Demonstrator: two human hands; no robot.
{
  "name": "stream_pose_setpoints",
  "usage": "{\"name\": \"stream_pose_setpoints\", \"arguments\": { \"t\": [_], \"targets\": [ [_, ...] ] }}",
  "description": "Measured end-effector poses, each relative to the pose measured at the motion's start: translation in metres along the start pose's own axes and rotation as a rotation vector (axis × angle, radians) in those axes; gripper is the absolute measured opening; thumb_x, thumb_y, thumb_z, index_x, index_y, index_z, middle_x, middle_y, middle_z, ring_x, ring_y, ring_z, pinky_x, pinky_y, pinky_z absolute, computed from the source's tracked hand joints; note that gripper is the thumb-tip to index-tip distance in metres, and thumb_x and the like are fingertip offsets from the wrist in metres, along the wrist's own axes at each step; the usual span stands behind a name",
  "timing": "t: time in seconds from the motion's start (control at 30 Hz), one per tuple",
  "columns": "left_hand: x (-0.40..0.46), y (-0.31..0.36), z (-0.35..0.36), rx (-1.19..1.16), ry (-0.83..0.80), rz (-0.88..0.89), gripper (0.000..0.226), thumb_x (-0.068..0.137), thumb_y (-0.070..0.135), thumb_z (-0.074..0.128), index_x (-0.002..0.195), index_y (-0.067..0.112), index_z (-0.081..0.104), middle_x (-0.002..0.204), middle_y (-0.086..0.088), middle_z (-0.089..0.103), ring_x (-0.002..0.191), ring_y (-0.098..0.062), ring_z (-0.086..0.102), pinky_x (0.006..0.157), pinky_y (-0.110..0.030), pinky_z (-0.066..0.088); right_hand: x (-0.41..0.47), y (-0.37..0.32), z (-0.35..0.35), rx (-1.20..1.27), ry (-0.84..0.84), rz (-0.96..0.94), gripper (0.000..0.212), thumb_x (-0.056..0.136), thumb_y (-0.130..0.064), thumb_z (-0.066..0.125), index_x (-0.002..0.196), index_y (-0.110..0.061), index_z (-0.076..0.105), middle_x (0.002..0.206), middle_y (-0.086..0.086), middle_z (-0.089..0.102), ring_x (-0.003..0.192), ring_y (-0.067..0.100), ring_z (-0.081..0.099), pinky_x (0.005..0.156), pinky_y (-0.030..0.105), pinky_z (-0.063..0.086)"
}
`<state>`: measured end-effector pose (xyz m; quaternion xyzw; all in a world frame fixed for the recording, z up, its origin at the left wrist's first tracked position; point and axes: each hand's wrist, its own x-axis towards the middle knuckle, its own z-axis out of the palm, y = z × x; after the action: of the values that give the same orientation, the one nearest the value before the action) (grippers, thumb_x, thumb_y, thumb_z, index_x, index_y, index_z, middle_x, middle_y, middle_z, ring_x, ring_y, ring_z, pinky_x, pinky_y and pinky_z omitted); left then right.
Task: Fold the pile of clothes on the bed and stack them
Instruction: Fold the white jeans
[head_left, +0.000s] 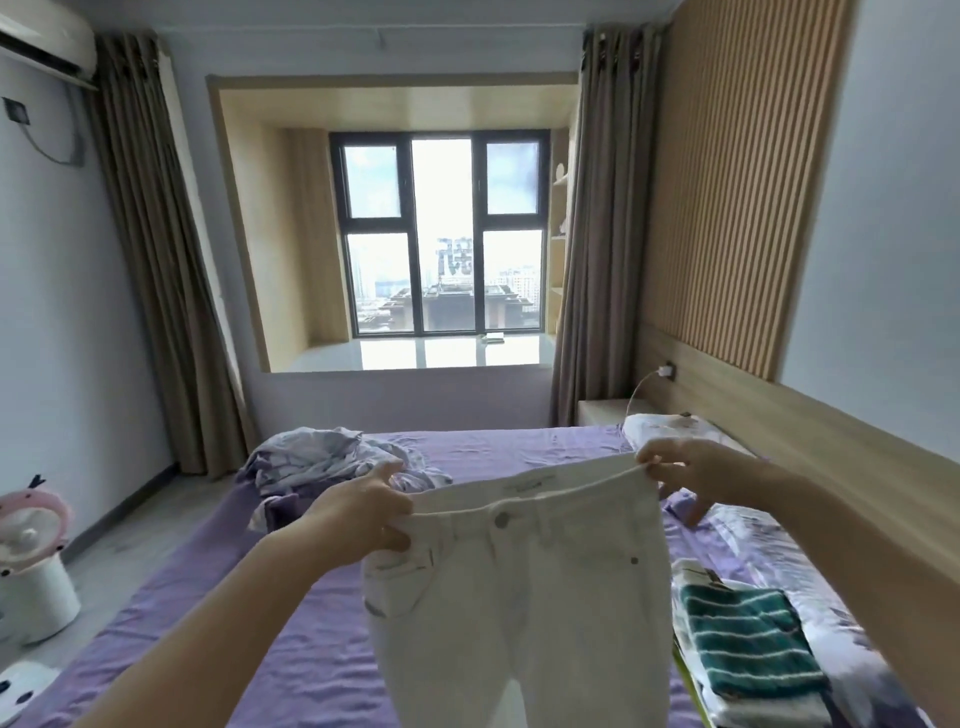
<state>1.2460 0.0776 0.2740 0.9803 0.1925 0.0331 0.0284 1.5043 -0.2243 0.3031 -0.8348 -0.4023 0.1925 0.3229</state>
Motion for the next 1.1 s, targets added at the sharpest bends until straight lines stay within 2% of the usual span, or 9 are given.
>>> {"name": "stream_pose_setpoints", "arguments": {
  "t": [0.07,0.13,0.23,0.37,0.6,0.67,0.77,0.97,1.1],
  "targets": [
    [0.008,0.006,-0.001,0.108,-0.056,-0.081,0.033,0.081,0.041,0.064,0.101,0.015,0.068,0.119,-0.005,0.06,0.105,-0.02,0.056,0.084,-0.025,0.045,-0.005,-0.001,0.008,0.064,-0.019,-0.001,0.012,0.097,-0.009,0.05,0.104,-0.01,0.06,0.096,0.013,0.065,0.079,0.017,0.07,0.052,0.03,0.056],
    [0.014,0.011,-0.002,0.155,-0.026,-0.101,0.026,0.078,0.043,0.066,0.083,0.017,0.067,0.092,-0.003,0.063,0.088,-0.02,0.053,0.065,-0.023,0.037,-0.006,-0.001,0.015,0.013,0.052,-0.052,0.015,0.094,0.0,0.048,0.094,-0.007,0.061,0.082,0.012,0.065,0.064,0.012,0.068,0.054,0.025,0.055],
    [0.02,0.003,-0.001,0.133,0.058,-0.074,0.024,0.075,0.051,0.067,0.074,0.027,0.067,0.09,0.001,0.058,0.093,-0.014,0.038,0.072,-0.026,0.03,-0.007,0.003,0.022,-0.092,0.161,-0.107,0.017,0.087,-0.005,0.059,0.075,-0.016,0.06,0.064,-0.002,0.063,0.058,0.011,0.065,0.053,0.012,0.046],
    [0.024,-0.005,0.002,0.056,0.145,0.01,0.035,0.076,0.058,0.065,0.081,0.024,0.073,0.078,0.006,0.058,0.102,-0.015,0.04,0.078,-0.026,0.035,-0.004,0.01,0.033,-0.427,0.174,-0.159,0.042,0.079,-0.044,0.073,0.059,-0.025,0.041,0.051,-0.012,0.042,0.049,0.001,0.038,0.049,0.015,0.031],
    [0.017,-0.028,0.004,-0.006,0.123,0.221,0.025,0.079,0.041,0.073,0.09,0.018,0.073,0.086,0.006,0.049,0.105,-0.016,0.041,0.087,-0.023,0.035,-0.006,0.025,0.021,-0.389,0.223,-0.195,0.04,0.085,-0.032,0.071,0.062,-0.025,0.038,0.058,-0.011,0.039,0.055,0.004,0.035,0.056,0.016,0.033],
    [0.019,-0.024,-0.001,-0.062,0.122,0.209,0.021,0.084,0.035,0.071,0.084,0.014,0.07,0.085,0.003,0.051,0.094,-0.017,0.046,0.08,-0.024,0.037,-0.007,0.025,0.018,-0.38,0.229,-0.183,0.031,0.084,-0.031,0.071,0.066,-0.03,0.047,0.061,-0.012,0.047,0.058,0.0,0.041,0.058,0.012,0.036],
    [0.022,-0.015,-0.001,-0.112,0.14,0.143,0.03,0.089,0.028,0.065,0.071,0.016,0.044,0.082,-0.004,0.051,0.077,-0.019,0.047,0.064,-0.024,0.03,-0.008,0.027,0.012,-0.364,0.247,-0.165,0.027,0.086,-0.032,0.069,0.069,-0.031,0.048,0.063,-0.01,0.049,0.059,0.003,0.043,0.058,0.017,0.035],
    [0.026,0.0,0.016,-0.705,0.073,-0.045,0.024,0.084,0.004,0.064,0.075,0.014,0.044,0.07,0.0,0.041,0.062,-0.013,0.036,0.057,-0.026,0.033,-0.008,0.035,0.009,-0.209,0.274,-0.067,0.027,0.087,-0.016,0.067,0.074,-0.016,0.043,0.066,-0.001,0.044,0.061,0.01,0.039,0.057,0.024,0.034],
    [0.035,0.012,-0.008,-0.979,0.105,-0.097,0.031,0.086,-0.005,0.061,0.107,0.015,0.051,0.081,-0.008,0.049,0.07,-0.02,0.047,0.061,-0.03,0.041,-0.006,0.027,0.001,-0.012,0.362,-0.075,0.02,0.086,-0.01,0.067,0.091,-0.015,0.048,0.074,0.005,0.049,0.064,0.011,0.044,0.059,0.024,0.038]
  ]
}}
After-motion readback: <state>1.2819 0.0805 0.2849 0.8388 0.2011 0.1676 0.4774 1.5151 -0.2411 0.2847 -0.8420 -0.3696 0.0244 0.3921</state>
